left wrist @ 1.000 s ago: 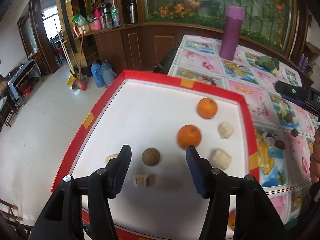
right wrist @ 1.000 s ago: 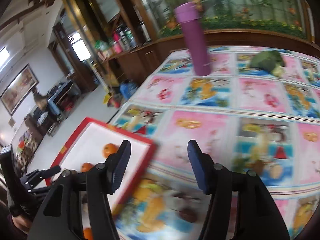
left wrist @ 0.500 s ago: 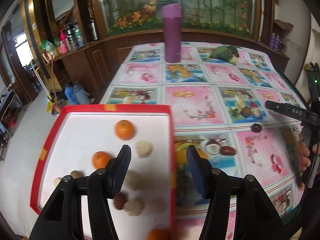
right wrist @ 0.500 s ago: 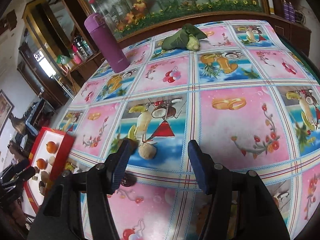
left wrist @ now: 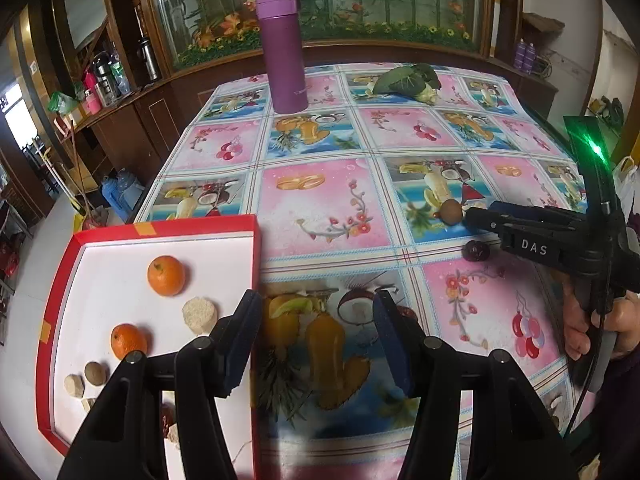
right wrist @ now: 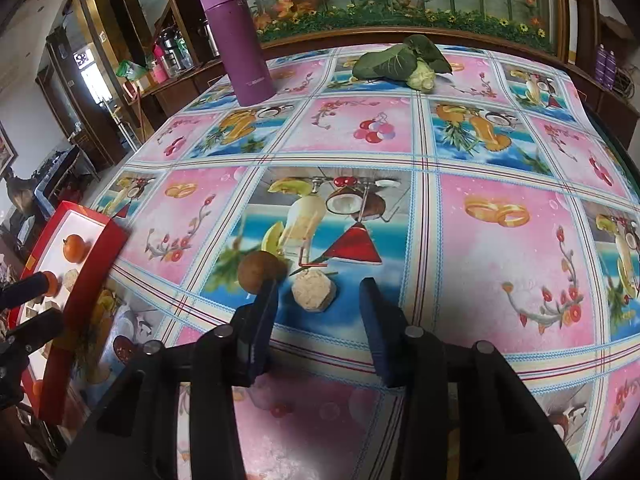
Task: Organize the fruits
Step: 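Move the right tool to a pale biscuit while the left tool approaches a brown kiwi, then grasp the pale biscuit with the right tool while the left tool grasps the kiwi, then carry the biscuit and the kiwi over the tray, then open both tools to drop the biscuit and kiwi into the tray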
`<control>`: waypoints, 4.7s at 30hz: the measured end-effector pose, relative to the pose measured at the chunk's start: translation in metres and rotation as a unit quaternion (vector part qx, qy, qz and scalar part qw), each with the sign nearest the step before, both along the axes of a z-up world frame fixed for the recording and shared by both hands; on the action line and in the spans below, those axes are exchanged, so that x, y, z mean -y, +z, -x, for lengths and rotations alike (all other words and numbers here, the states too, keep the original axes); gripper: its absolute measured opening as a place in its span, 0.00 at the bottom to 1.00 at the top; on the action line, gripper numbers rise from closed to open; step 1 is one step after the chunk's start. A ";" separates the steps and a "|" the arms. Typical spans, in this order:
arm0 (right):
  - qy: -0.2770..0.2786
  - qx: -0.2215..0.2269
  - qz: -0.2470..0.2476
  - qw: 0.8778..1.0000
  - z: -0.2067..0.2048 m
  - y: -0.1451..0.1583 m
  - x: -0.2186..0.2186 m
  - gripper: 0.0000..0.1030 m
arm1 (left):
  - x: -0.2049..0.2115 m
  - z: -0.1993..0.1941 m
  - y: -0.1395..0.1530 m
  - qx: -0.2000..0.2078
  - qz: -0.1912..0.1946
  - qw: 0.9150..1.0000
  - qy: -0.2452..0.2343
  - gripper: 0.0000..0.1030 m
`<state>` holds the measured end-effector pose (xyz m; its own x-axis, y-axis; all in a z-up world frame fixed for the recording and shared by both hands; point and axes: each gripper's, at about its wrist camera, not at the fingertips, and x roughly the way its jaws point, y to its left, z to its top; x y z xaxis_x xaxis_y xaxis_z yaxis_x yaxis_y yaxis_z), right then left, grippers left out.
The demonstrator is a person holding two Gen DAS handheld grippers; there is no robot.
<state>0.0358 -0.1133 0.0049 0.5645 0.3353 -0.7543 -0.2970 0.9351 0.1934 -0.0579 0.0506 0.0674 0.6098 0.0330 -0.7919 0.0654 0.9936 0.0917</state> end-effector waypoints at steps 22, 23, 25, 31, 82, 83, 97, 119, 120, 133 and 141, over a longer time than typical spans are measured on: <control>-0.093 -0.007 -0.048 0.994 -0.010 0.028 0.061 0.24 | 0.072 -0.072 -0.026 -0.049 0.022 0.997 -0.047 0.56; -0.096 -0.006 -0.050 0.994 -0.010 0.029 0.062 0.24 | 0.077 -0.076 -0.028 -0.052 0.028 0.997 -0.050 0.56; -0.103 -0.002 -0.059 0.993 -0.009 0.032 0.065 0.24 | 0.084 -0.081 -0.029 -0.051 0.039 0.996 -0.054 0.56; -0.112 0.006 -0.071 0.991 -0.009 0.036 0.070 0.24 | 0.098 -0.097 -0.039 -0.060 0.043 0.995 -0.060 0.56; -0.015 0.061 -0.105 0.993 0.051 0.046 -0.076 0.24 | -0.119 0.073 0.025 0.086 0.061 0.988 0.113 0.22; 0.001 0.062 -0.110 0.992 0.056 0.047 -0.091 0.24 | -0.128 0.076 0.024 0.086 0.061 0.987 0.124 0.22; 0.217 0.026 -0.094 0.971 0.145 0.043 -0.232 0.24 | -0.194 0.104 -0.010 0.070 0.071 0.978 0.184 0.22; 0.260 -0.037 -0.038 0.964 0.172 0.005 -0.281 0.24 | -0.211 0.100 -0.030 0.034 0.055 0.981 0.182 0.22; 0.261 -0.037 -0.038 0.964 0.172 0.005 -0.281 0.24 | -0.211 0.099 -0.032 0.030 0.052 0.981 0.183 0.22; 0.259 -0.028 -0.052 0.964 0.163 0.016 -0.266 0.32 | -0.211 0.097 -0.033 0.008 0.045 0.979 0.201 0.46; 0.182 0.017 -0.099 0.978 0.130 0.042 -0.193 0.40 | -0.196 0.095 -0.018 0.021 0.041 0.980 0.195 0.51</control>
<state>-0.0943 0.0793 0.0471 0.4042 0.6556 -0.6378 -0.6118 0.7121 0.3443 -0.1532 0.2467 0.0495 0.5949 0.2074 -0.7766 -0.3226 0.9465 0.0057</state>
